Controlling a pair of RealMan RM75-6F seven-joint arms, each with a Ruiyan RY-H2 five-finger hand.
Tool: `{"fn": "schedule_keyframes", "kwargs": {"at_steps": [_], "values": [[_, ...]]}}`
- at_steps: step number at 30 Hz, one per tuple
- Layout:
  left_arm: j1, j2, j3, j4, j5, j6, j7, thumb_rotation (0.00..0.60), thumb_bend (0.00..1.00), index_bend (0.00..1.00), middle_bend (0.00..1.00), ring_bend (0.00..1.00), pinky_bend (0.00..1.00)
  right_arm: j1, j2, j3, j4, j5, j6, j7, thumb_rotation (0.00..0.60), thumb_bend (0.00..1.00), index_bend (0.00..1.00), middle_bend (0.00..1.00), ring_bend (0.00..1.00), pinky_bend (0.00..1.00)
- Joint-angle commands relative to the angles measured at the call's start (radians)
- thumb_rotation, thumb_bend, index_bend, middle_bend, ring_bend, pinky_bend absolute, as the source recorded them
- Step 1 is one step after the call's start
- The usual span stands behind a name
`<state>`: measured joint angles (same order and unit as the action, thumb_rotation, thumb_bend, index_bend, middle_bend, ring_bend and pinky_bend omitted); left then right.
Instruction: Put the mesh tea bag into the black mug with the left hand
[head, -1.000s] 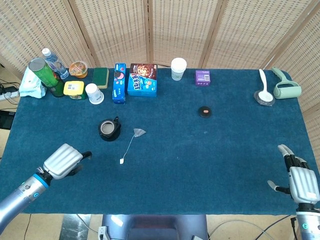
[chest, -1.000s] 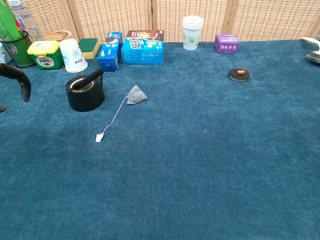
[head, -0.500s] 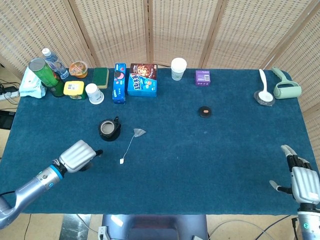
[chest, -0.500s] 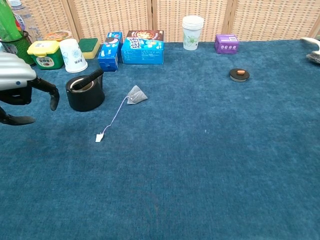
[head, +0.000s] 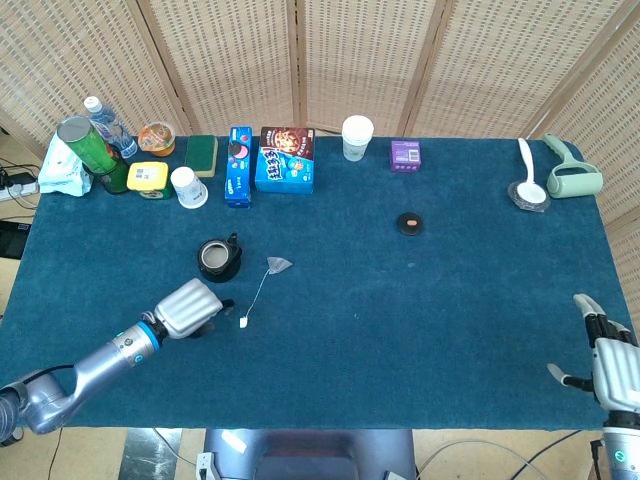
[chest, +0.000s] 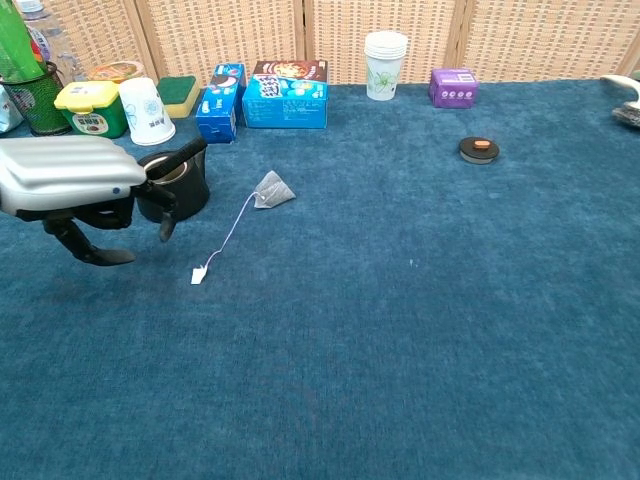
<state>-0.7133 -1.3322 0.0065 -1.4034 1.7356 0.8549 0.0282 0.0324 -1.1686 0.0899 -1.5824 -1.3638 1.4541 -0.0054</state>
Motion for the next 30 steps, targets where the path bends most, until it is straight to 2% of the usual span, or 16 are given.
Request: {"fn": "schedule_keyframes", "kwargs": {"at_steps": [1,30], "values": [[-0.015,-0.022,0.004,0.017,-0.002,-0.001,-0.009,0.6,0.38,0.44,1.0,0.97,0.86,-0.003,-0.001,0.001,0.006,0.004,0.0,0.005,0.6,0.03,0.09,0.13,0.28,0.21],[-0.093,-0.174,0.034,0.152,-0.055,-0.038,-0.036,0.6,0.38,0.46,1.0,0.98,0.86,-0.015,0.005,0.009,0.02,0.037,-0.015,0.014,0.6,0.03,0.09,0.13,0.28,0.21]]}}
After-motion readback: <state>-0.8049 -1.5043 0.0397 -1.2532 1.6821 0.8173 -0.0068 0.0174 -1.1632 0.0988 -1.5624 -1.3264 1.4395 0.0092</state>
